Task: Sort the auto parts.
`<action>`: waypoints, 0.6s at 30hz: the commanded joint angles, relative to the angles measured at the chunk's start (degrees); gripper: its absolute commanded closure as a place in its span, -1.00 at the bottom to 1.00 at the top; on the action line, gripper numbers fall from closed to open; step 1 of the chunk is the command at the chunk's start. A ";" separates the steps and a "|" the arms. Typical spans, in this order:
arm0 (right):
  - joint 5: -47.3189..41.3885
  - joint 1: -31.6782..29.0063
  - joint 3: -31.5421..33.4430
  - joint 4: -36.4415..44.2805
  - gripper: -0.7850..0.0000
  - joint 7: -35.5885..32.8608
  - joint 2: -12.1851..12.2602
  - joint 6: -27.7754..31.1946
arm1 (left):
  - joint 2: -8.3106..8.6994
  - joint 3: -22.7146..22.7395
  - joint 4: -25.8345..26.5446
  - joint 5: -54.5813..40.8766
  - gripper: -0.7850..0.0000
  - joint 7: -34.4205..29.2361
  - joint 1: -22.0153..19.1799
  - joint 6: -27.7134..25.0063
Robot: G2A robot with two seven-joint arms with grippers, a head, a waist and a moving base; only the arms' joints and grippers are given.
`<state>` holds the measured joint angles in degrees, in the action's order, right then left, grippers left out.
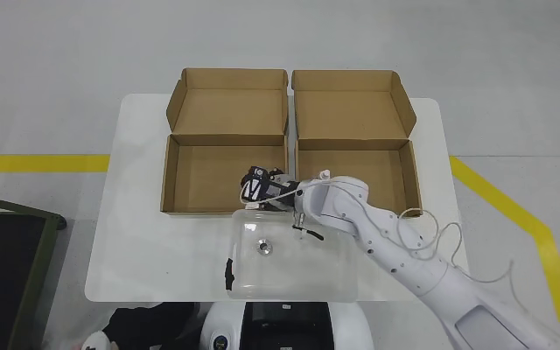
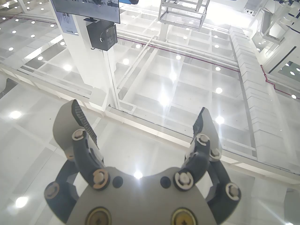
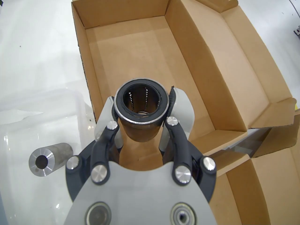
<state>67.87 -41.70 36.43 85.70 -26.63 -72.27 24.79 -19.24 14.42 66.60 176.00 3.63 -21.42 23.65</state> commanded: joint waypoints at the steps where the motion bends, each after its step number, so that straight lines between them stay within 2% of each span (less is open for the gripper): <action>1: -0.44 0.26 -0.19 -0.86 0.95 -0.85 -0.31 0.04 | 0.00 0.00 0.00 0.00 -1.00 0.00 0.00 0.00; 14: -1.64 1.38 -0.84 -5.05 0.56 -2.83 -2.21 0.75 | 0.00 0.00 0.00 0.00 -1.00 0.00 0.00 0.00; 18: -1.32 1.42 -0.72 -5.81 0.36 -2.92 -2.58 0.83 | 0.00 0.00 0.00 0.00 -1.00 0.00 0.00 0.00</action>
<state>66.48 -40.29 35.66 80.00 -29.52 -74.81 25.63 -19.24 14.42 66.60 176.00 3.63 -21.42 23.65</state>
